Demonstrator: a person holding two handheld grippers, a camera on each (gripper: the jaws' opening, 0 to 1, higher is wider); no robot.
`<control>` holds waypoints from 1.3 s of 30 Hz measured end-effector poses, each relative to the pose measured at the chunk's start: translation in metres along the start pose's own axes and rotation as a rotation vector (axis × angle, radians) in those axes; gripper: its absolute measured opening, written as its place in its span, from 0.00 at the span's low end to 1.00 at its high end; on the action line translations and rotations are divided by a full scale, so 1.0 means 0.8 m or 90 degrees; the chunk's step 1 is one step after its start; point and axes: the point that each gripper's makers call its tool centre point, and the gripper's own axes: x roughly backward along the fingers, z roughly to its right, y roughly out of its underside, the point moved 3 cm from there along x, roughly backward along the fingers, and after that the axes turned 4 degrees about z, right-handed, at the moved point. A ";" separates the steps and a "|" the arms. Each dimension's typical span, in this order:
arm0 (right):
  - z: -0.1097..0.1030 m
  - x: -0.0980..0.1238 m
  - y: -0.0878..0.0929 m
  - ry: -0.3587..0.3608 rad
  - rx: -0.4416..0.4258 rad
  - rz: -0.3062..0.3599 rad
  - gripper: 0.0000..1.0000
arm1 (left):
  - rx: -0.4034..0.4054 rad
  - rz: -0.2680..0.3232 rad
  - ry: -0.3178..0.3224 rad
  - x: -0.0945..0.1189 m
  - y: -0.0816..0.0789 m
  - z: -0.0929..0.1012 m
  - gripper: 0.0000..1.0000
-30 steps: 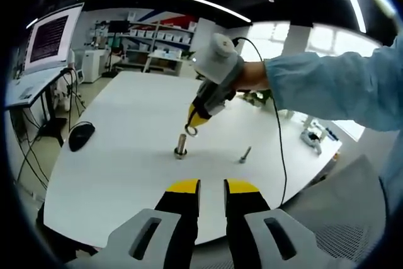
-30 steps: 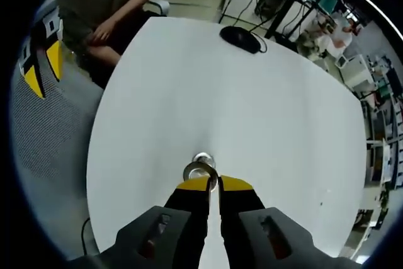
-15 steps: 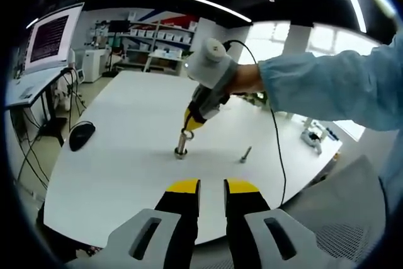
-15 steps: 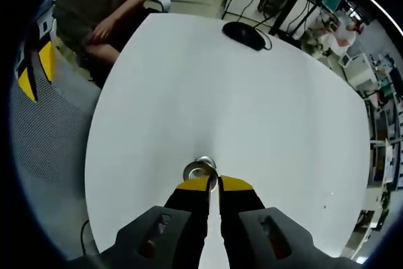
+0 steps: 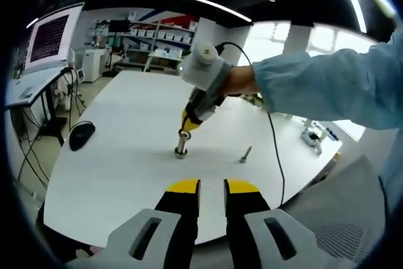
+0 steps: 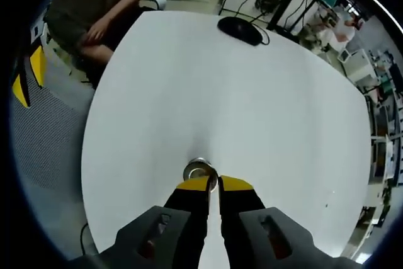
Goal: Place the washer onto the threaded stud by aligning its center hole with the stud, sliding it down to the base, and recovering from edge contact or off-axis alignment until the washer reaches the visible bottom stop.
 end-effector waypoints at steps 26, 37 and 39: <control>0.003 0.005 -0.004 0.006 -0.013 0.020 0.08 | -0.001 -0.004 0.002 0.000 0.001 0.001 0.12; 0.007 0.012 0.002 0.013 -0.021 0.023 0.08 | -0.002 -0.003 0.002 0.000 0.001 0.001 0.12; 0.007 0.017 0.004 0.016 -0.022 0.024 0.08 | -0.002 -0.003 0.002 0.000 0.001 0.001 0.12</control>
